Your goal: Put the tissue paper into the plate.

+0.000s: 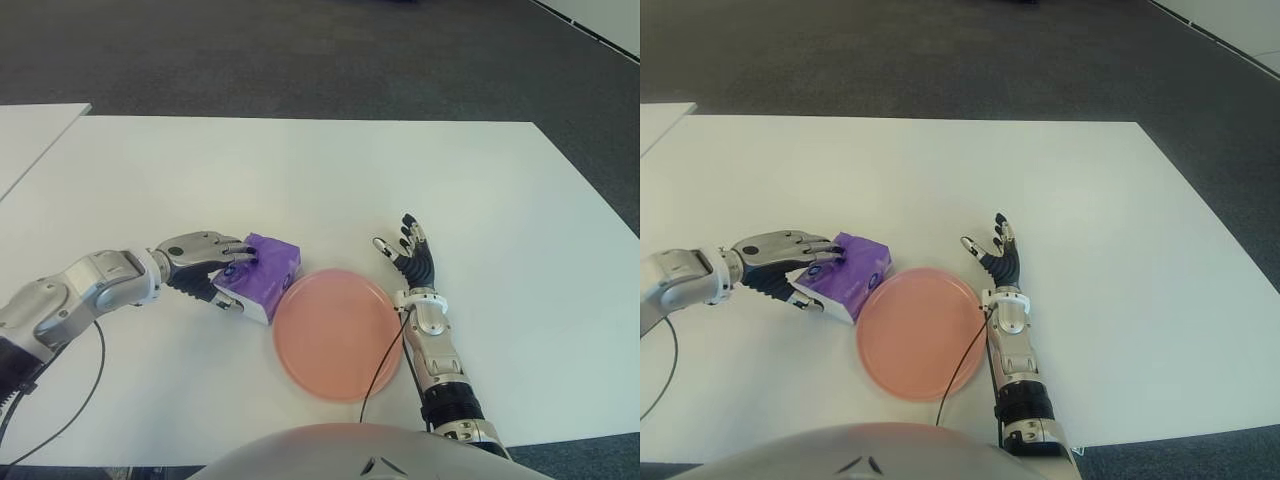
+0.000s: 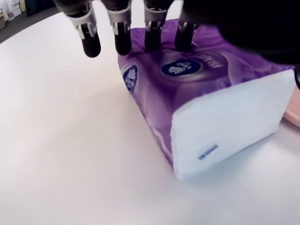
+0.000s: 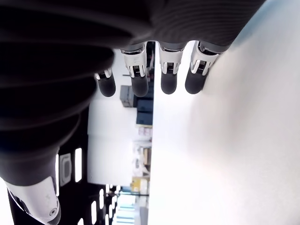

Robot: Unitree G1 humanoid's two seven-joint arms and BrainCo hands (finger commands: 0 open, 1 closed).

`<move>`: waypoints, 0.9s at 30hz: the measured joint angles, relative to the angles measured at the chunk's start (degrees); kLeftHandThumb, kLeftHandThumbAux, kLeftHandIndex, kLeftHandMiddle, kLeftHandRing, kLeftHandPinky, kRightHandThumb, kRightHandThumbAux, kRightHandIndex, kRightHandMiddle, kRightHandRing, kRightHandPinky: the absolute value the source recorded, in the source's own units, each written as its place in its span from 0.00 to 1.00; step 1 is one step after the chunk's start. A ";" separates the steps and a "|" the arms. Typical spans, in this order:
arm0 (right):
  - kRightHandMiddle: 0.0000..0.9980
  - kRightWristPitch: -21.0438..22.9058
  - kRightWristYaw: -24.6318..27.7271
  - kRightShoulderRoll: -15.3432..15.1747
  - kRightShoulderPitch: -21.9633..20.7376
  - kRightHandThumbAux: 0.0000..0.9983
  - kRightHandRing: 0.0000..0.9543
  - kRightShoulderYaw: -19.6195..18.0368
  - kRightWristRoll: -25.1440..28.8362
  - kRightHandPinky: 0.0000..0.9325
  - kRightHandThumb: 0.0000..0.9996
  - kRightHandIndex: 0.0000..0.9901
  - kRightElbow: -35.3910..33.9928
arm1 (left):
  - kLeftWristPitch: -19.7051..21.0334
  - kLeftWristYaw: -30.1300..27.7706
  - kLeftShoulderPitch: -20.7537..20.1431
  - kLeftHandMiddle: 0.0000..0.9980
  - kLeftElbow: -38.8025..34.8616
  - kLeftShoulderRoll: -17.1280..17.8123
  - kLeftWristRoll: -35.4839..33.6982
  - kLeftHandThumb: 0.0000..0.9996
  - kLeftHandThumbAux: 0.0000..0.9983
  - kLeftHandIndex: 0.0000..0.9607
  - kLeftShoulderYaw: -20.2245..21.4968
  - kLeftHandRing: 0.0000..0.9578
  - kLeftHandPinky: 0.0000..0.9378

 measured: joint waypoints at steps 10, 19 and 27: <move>0.03 -0.13 0.49 -0.25 -0.06 0.72 0.00 -0.06 0.48 0.00 0.16 0.04 0.14 | 0.31 0.02 -0.79 0.00 0.80 -2.60 4.12 0.09 0.16 0.00 0.64 0.00 0.00; 0.02 -0.18 0.95 -0.27 -0.03 0.72 0.00 -0.05 0.66 0.00 0.17 0.05 0.08 | -0.07 2.57 -0.39 0.00 1.25 -4.15 7.57 0.09 0.17 0.00 1.96 0.00 0.00; 0.02 -0.18 1.04 -0.27 0.06 0.72 0.00 0.00 0.65 0.00 0.18 0.05 -0.32 | -1.15 6.66 3.16 0.00 -2.85 -4.21 8.71 0.13 0.21 0.00 6.70 0.00 0.00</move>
